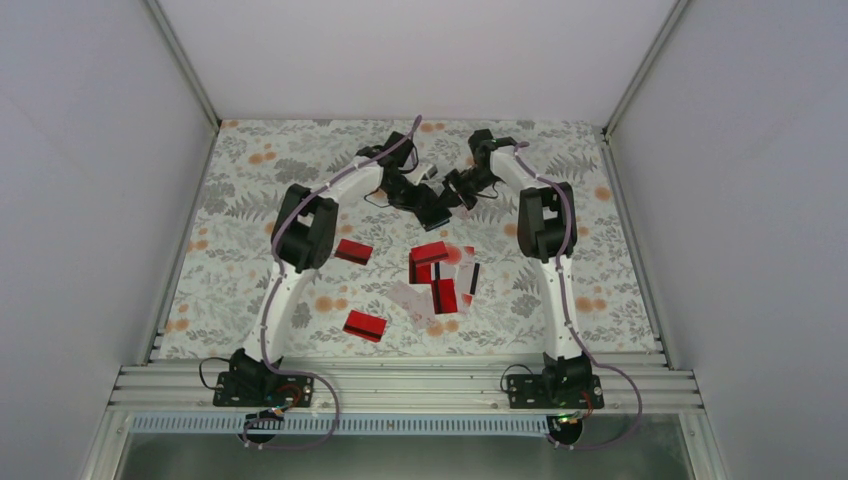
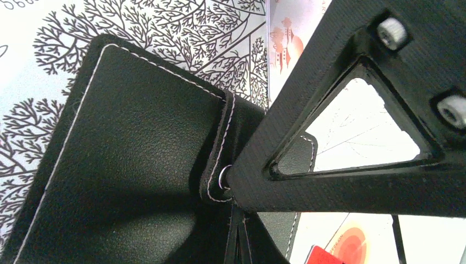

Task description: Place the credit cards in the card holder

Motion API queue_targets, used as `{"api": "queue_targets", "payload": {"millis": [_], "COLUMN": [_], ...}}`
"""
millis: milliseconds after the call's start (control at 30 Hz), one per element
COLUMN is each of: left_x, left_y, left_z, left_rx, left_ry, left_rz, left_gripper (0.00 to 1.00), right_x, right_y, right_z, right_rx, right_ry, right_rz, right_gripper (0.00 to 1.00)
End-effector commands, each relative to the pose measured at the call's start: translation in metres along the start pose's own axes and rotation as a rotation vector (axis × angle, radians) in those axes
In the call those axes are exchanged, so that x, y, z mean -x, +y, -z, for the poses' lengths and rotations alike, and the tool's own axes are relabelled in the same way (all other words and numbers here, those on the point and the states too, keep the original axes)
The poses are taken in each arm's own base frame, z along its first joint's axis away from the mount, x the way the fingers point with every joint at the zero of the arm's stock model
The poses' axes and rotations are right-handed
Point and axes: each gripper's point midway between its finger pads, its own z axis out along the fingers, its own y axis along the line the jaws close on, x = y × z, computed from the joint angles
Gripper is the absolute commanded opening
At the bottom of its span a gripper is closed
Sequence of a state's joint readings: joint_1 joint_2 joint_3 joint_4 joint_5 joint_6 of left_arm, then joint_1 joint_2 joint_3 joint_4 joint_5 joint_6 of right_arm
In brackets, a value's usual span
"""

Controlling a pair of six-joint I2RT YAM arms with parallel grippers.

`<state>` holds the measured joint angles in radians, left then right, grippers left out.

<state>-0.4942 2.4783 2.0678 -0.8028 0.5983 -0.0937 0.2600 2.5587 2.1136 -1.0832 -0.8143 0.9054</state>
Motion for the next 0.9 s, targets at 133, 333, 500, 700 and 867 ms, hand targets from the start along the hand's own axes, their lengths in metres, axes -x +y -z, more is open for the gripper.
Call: {"api": "queue_targets", "payload": {"millis": [133,333,500,700,867], "left_x": [-0.012,0.017,0.031,0.038,0.038], "left_y": [0.017,0.018,0.003,-0.003,-0.011], "left_z": [0.005,0.056,0.092,0.131,0.174], "left_rx": [0.17,0.266,0.293,0.379,0.45], "left_ry": [0.028,-0.094,-0.197,-0.274,-0.375], "left_rz": [0.014,0.042,0.026,0.007,0.001], "left_gripper": [0.03,0.12,0.34,0.38,0.45], "right_x": [0.046,0.04,0.044,0.046,0.031], "right_y": [-0.102,-0.083,-0.087,-0.065,-0.015], "right_z": [-0.05,-0.028,-0.024,-0.01,0.014], "right_rx": [-0.297,-0.278,-0.316,-0.297,-0.189], "right_ry": [-0.124,-0.188,-0.231,-0.28,-0.29], "right_rz": [-0.208,-0.131,-0.089,0.014,0.187], "right_gripper": [0.04,0.04,0.04,0.04,0.04]}}
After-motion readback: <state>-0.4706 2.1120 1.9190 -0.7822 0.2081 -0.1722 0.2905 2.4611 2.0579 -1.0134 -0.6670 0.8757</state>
